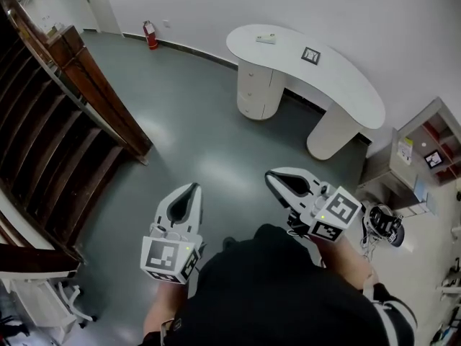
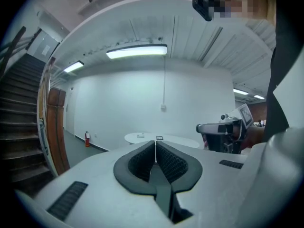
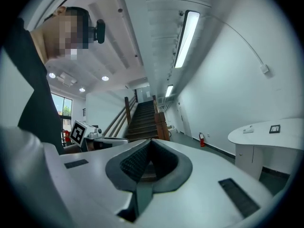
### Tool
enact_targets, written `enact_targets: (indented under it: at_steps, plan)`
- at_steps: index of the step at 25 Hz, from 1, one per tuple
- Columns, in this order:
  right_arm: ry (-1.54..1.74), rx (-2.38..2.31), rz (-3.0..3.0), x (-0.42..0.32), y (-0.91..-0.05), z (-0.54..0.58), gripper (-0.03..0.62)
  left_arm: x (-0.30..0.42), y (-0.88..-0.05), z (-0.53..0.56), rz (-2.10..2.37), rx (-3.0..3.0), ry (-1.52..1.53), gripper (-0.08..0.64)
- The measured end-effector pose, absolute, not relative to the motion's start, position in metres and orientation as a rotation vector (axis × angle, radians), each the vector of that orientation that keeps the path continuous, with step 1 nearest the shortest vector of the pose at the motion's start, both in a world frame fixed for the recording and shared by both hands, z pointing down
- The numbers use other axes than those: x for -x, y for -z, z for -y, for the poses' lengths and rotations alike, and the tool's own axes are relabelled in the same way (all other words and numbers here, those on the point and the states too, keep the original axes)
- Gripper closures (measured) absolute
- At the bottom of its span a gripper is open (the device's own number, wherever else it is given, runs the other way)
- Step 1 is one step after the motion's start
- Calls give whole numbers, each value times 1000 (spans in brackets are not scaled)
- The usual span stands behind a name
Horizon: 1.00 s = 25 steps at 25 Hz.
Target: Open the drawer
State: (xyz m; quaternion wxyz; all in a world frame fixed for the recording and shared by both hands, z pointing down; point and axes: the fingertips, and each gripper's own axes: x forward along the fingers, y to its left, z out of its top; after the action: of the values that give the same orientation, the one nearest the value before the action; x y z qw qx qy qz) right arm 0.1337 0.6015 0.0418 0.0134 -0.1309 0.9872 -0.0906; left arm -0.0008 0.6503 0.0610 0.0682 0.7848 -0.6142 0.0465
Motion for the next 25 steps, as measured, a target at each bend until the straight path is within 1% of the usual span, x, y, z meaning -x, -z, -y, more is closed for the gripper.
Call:
enact_targets:
  at_steps: [7, 14, 21, 25]
  plan:
    - [345, 387, -3082, -126, -51, -598, 580, 9, -67, -643, 1836, -2367, -121, 540]
    - [418, 359, -3060, -116, -62, -532, 580, 14, -75, -590, 1833, -2325, -125, 540]
    - [397, 291, -3063, -103, -58, -445, 580, 20, -61, -500, 1863, -2330, -113, 540]
    - [407, 300, -3081, -118, -64, -388, 580, 8, -57, -436, 1848, -2347, -102, 541]
